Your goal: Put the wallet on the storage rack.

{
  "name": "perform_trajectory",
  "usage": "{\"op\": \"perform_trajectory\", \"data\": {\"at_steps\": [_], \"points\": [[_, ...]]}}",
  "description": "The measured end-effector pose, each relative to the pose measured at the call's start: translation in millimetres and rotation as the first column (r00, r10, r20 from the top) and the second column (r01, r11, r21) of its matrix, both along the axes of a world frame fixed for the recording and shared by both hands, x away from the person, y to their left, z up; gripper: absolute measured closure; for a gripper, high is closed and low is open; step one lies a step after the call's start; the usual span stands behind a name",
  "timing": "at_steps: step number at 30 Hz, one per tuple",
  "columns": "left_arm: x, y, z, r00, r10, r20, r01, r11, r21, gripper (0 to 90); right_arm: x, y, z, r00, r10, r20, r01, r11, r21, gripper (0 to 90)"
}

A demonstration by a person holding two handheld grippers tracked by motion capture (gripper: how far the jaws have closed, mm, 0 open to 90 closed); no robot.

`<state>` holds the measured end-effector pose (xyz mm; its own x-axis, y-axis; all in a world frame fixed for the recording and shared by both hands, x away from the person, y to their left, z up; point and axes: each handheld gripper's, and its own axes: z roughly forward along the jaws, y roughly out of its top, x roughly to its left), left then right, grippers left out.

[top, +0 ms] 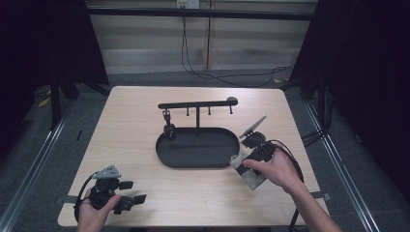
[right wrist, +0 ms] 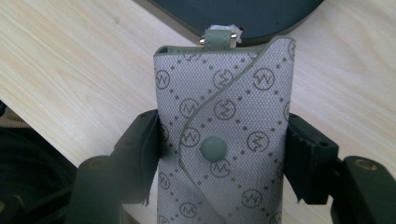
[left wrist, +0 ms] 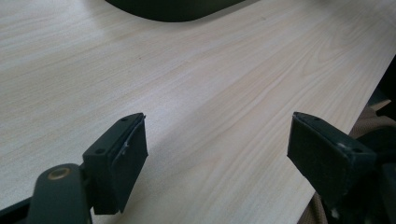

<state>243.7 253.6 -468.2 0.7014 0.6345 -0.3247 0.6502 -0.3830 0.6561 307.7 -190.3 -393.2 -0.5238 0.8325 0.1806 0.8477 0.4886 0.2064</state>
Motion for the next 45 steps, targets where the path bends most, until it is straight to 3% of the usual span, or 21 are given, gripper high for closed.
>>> {"op": "perform_trajectory", "data": {"at_steps": [11,19,25,42,45], "points": [[-0.7,2.3,3.3,1.0,0.006,0.004,-0.006,0.9994,-0.034,16.6,7.3,-3.8,21.7,0.9988,-0.041,0.026,0.041,0.999,-0.024,35.2],[-1.2,2.2,4.1,0.9999,-0.008,0.013,0.009,0.9989,-0.047,16.7,22.0,-8.0,29.4,0.9975,-0.062,0.035,0.063,0.998,-0.028,35.2],[-2.9,-2.4,3.7,0.999,-0.042,0.019,0.042,0.999,-0.017,17.9,30.1,-8.1,32.4,0.9968,-0.073,0.032,0.074,0.997,-0.017,35.2],[-1.6,-0.8,2.7,0.9995,-0.03,0.008,0.03,0.9996,0.002,19.2,58.0,-4.9,42.0,0.991,-0.131,0.026,0.131,0.991,-0.007,35.2],[-1.6,-1.3,2.6,0.9996,-0.027,0.009,0.027,0.9996,0.002,19.3,62.3,-4.2,42.1,0.9895,-0.143,0.022,0.142,0.99,0.023,35.3]]}}
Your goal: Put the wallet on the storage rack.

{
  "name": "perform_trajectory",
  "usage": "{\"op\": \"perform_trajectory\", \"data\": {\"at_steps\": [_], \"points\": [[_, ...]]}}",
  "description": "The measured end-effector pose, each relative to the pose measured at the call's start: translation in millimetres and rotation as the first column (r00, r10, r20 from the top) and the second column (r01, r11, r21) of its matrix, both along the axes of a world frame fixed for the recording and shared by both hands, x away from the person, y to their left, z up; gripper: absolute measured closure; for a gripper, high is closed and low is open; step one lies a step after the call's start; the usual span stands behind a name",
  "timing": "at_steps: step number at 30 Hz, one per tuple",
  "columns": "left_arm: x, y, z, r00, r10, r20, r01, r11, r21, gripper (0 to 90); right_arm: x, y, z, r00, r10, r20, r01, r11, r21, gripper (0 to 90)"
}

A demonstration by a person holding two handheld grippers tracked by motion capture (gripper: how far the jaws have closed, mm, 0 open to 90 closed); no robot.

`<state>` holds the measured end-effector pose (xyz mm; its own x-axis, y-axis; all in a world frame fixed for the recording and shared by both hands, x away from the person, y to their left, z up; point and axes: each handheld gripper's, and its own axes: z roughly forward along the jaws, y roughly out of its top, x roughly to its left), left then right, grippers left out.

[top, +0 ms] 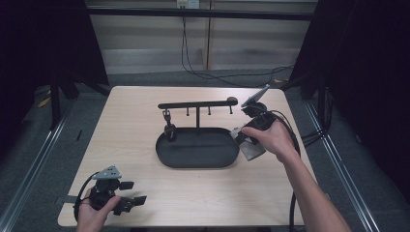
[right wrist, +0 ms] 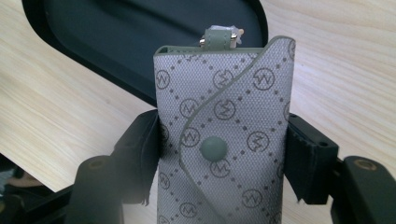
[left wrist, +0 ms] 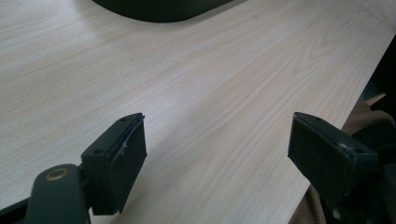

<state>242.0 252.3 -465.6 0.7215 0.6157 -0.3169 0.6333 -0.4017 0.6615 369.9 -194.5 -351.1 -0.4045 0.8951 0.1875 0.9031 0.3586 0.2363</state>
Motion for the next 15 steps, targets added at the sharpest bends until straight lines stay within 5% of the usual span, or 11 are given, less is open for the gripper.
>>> {"op": "perform_trajectory", "data": {"at_steps": [15], "points": [[0.0,0.1,-0.3,1.0,-0.002,-0.003,0.002,1.0,0.001,19.6,14.7,5.2,-7.2,0.997,-0.076,0.017,0.075,0.996,0.058,35.3]]}}
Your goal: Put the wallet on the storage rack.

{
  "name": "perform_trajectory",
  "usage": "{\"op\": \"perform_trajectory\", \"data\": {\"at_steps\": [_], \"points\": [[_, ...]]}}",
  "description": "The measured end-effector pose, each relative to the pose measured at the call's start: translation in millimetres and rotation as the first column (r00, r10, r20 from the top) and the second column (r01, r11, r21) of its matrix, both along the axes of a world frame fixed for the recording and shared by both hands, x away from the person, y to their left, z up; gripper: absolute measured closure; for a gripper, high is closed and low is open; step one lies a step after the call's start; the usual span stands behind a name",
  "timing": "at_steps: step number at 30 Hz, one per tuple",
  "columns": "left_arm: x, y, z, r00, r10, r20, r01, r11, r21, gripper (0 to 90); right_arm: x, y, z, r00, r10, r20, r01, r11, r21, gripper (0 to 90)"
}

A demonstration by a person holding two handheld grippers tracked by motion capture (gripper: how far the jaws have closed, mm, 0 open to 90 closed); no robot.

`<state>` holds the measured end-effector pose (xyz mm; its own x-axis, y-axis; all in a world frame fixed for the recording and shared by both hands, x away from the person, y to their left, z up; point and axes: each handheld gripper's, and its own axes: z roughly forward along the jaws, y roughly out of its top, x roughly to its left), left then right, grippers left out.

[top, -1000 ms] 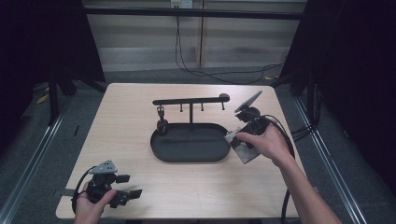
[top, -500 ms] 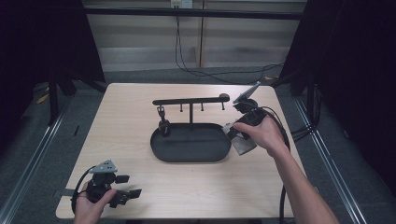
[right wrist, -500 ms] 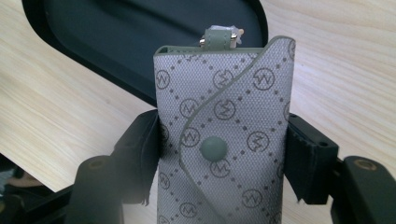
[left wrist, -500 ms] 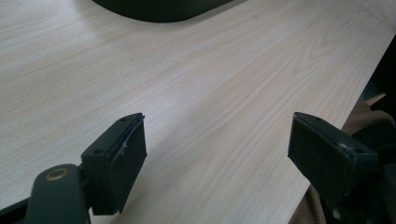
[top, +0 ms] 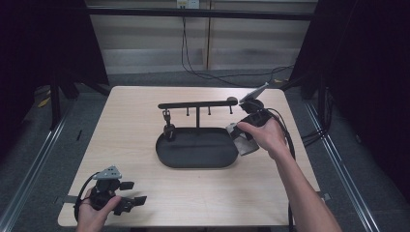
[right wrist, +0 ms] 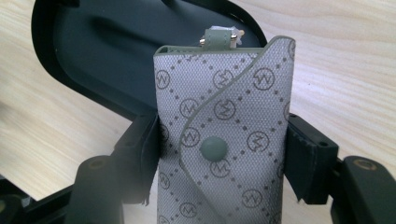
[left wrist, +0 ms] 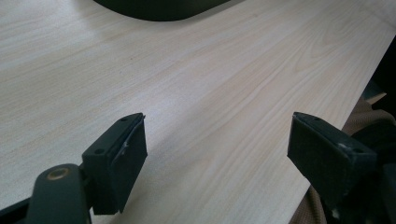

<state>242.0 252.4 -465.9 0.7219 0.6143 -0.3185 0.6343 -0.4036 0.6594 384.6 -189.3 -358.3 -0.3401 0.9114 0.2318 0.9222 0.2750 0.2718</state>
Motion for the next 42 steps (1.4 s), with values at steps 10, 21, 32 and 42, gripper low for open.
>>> {"op": "perform_trajectory", "data": {"at_steps": [10,21,32,42], "points": [[0.3,0.7,-0.5,0.9999,0.013,-0.001,-0.013,0.9999,0.0,19.6,6.4,-2.1,-12.9,0.999,-0.043,-0.007,0.043,0.997,0.061,35.3],[0.1,0.9,-0.2,0.9999,0.012,-0.001,-0.012,0.9999,0.0,19.6,17.4,-0.2,-25.9,0.9945,-0.103,-0.015,0.104,0.991,0.081,35.3],[0.8,1.5,-0.3,0.9999,0.015,0.0,-0.015,0.9998,0.009,19.6,23.6,-0.4,-53.0,0.9875,-0.157,-0.015,0.157,0.977,0.145,35.3],[0.7,1.9,-0.7,0.9999,0.013,-0.003,-0.013,0.9999,0.01,19.6,29.1,4.9,-74.3,0.9845,-0.174,-0.024,0.175,0.965,0.194,35.3]]}}
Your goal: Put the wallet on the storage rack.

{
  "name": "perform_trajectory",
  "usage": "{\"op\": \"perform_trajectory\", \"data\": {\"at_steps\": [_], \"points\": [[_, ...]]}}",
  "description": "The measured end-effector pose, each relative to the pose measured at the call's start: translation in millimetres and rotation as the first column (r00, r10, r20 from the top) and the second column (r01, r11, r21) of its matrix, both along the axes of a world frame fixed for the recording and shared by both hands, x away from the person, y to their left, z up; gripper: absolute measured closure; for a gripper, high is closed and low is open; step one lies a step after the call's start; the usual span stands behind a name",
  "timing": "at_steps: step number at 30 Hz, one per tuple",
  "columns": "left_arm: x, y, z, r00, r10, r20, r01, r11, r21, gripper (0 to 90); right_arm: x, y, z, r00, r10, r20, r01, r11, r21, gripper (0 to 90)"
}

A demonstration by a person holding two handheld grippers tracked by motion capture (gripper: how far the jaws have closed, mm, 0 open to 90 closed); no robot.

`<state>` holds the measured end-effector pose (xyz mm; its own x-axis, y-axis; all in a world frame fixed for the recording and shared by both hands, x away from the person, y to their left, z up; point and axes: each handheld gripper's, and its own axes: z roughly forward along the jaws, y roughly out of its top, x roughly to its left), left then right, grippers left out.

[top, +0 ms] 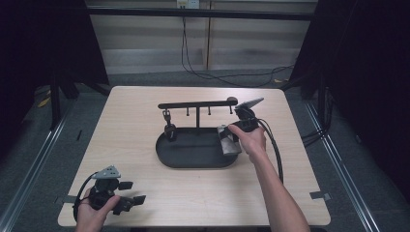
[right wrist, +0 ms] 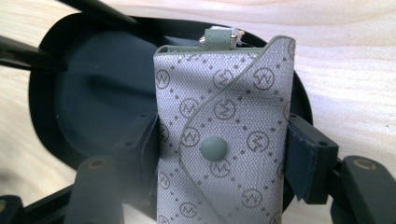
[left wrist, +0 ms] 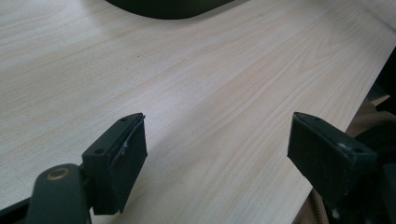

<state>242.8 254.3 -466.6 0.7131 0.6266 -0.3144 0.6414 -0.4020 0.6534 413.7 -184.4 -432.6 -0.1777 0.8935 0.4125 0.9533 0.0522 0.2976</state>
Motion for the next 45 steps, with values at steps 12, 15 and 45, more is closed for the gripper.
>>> {"op": "perform_trajectory", "data": {"at_steps": [12,15,45], "points": [[0.3,0.3,0.0,1.0,0.001,-0.001,-0.001,1.0,-0.002,19.6,2.4,11.6,-23.1,0.9999,-0.01,-0.005,0.011,0.999,0.035,35.1],[0.2,0.0,0.2,1.0,-0.002,-0.001,0.002,1.0,0.0,19.6,2.5,13.0,-25.5,0.9999,-0.013,-0.009,0.013,1.0,0.025,35.0],[-0.8,-0.6,0.8,0.9999,-0.016,-0.005,0.016,0.9999,-0.007,21.6,-6.7,5.7,-23.9,0.9981,0.01,0.061,-0.011,1.0,0.02,30.8]]}}
